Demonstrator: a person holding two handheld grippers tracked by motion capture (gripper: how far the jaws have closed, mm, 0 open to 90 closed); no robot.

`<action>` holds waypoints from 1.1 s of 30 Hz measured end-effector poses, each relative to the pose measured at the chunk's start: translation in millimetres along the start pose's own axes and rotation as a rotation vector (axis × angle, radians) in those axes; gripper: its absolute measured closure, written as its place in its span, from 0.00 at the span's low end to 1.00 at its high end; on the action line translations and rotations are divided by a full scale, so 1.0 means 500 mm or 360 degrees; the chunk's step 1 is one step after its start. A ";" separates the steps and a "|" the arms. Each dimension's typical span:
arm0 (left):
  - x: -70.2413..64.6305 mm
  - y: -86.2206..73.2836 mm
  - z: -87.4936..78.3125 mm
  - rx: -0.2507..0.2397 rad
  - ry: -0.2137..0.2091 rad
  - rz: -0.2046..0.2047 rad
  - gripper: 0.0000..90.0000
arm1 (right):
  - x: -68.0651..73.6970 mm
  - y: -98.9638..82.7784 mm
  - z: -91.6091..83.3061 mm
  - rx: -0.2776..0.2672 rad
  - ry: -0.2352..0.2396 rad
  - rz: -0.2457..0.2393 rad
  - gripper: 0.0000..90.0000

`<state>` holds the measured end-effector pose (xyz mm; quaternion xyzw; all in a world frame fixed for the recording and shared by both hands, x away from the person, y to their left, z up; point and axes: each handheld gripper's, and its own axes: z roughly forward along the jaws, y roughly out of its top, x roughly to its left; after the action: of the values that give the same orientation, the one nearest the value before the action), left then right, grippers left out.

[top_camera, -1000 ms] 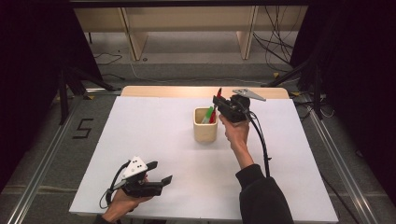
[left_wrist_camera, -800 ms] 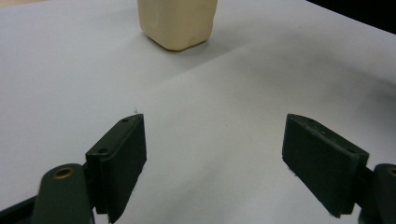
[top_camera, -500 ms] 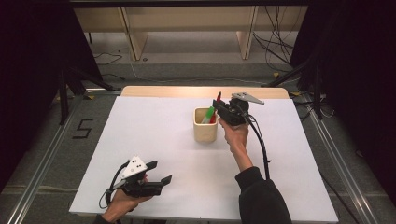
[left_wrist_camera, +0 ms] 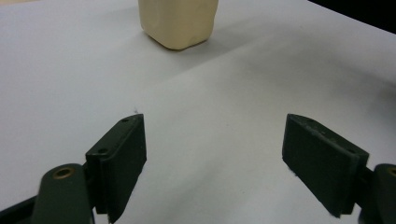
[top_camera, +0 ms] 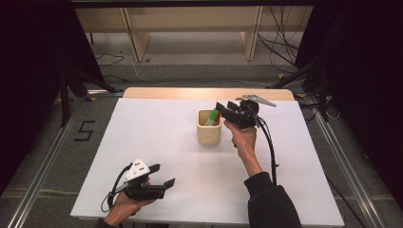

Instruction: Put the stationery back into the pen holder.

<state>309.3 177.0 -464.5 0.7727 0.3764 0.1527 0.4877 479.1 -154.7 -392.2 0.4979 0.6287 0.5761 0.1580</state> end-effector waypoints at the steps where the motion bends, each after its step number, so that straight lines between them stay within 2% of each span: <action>1: 0.000 0.000 0.000 0.0000 0.0000 0.0001 0.24 | -0.001 0.003 -0.005 -0.0005 0.0000 -0.0002 0.47; 8: 0.002 0.001 -0.002 0.0004 -0.0001 0.0003 0.24 | -0.004 0.006 -0.024 -0.0008 0.0005 -0.0024 0.43; 20: 0.012 0.003 -0.005 -0.0017 0.0001 -0.0041 0.24 | -0.009 -0.002 -0.060 0.0023 0.0021 -0.0060 0.33; 33: 0.013 0.004 -0.007 -0.0024 -0.0012 -0.0064 0.24 | -0.008 -0.016 -0.101 0.0062 0.0078 -0.0122 0.27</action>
<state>312.5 183.3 -461.9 0.7620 0.3888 0.1427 0.4979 438.2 -185.1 -386.1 0.4621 0.6621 0.5694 0.1547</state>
